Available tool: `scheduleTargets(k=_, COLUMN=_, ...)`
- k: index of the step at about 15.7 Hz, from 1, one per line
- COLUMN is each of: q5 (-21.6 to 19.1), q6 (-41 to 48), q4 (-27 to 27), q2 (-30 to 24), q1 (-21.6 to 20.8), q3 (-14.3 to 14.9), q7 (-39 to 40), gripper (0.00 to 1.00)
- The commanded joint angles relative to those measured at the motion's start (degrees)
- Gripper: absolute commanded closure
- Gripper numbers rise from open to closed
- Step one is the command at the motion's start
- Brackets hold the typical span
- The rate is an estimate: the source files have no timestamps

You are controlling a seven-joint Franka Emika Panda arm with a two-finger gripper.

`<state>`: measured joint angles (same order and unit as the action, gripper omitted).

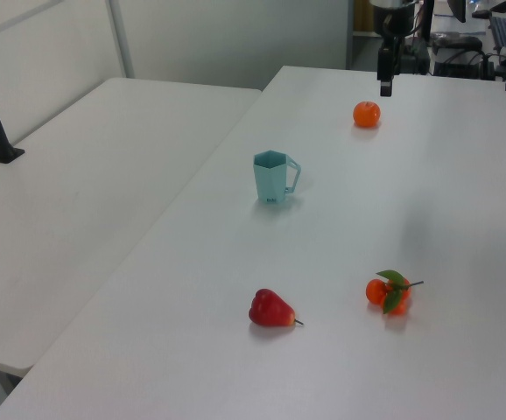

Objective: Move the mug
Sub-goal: 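Lower the open gripper down over the teal hexagonal mug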

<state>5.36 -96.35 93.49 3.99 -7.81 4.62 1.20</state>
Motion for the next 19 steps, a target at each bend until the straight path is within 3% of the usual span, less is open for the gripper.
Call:
scheduleTargets(k=1, q5=-0.26, q6=-0.15, q4=2.40, q2=-1.44, q1=-1.33, q3=1.27, q7=-0.94, gripper=0.00)
scheduleTargets(k=7, q5=-0.35, q6=-3.22, q4=2.75, q2=-0.65, q1=-1.42, q3=1.19, q7=0.29, gripper=0.00)
scheduleTargets(k=19, q5=-0.52, q6=-32.66, q4=1.00, q2=18.76, q1=-1.77, q3=0.57, q7=7.58, gripper=0.00)
